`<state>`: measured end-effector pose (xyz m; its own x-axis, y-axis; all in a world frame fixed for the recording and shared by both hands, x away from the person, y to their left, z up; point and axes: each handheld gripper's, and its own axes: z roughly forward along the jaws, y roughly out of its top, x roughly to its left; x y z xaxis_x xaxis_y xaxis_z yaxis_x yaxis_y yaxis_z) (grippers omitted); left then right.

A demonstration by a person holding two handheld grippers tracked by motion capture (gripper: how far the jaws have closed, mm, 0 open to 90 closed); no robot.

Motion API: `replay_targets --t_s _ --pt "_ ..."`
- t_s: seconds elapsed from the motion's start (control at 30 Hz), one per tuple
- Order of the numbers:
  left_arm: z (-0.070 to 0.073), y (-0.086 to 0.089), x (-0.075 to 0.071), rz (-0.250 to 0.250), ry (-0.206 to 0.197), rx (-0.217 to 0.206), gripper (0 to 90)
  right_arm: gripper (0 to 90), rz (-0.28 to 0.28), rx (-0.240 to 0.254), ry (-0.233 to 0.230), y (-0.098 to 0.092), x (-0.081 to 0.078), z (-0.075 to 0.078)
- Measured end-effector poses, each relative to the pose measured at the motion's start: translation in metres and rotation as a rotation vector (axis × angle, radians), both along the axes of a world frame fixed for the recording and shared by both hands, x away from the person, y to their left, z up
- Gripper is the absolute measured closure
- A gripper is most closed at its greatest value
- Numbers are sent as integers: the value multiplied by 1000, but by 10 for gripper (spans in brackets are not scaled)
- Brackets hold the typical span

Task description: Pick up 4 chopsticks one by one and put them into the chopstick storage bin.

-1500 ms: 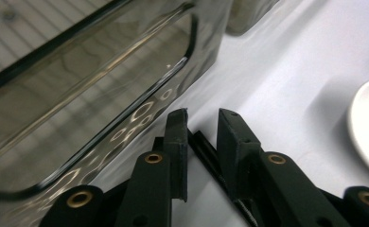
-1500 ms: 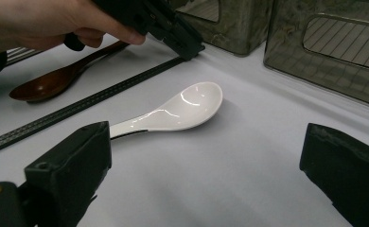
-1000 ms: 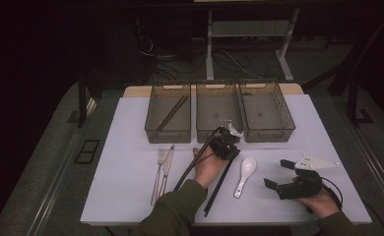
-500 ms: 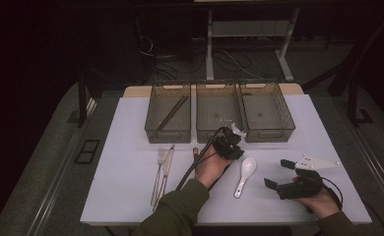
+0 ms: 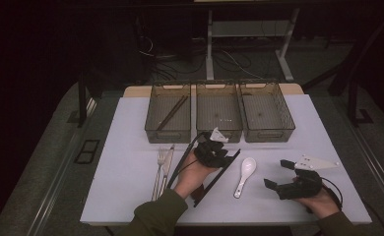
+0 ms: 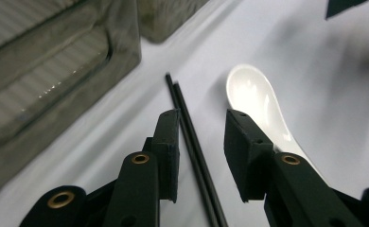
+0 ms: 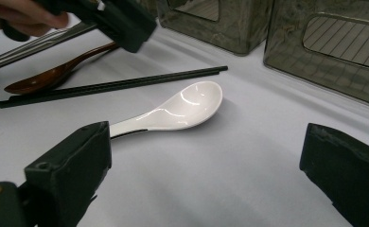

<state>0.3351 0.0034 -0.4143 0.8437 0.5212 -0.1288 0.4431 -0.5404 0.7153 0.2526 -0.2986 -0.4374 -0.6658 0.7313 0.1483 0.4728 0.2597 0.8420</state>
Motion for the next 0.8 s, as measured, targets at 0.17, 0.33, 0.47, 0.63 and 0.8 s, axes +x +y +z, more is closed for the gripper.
replay_targets --t_s 0.17,0.33,0.47,0.63,0.8 --pt "-2 25 -15 4 -3 -20 686 27 0 -3 0 0 0 0" --pt "-7 44 -31 0 8 -44 722 26 -1 -4 1 0 0 0" --pt "-13 52 -38 -4 25 -56 767 27 -2 -6 2 0 0 0" --pt "-16 50 -36 -14 41 -65 786 26 -1 -9 2 0 0 0" --pt "-21 48 -36 -21 57 -54 794 27 0 -9 -1 0 0 -1"
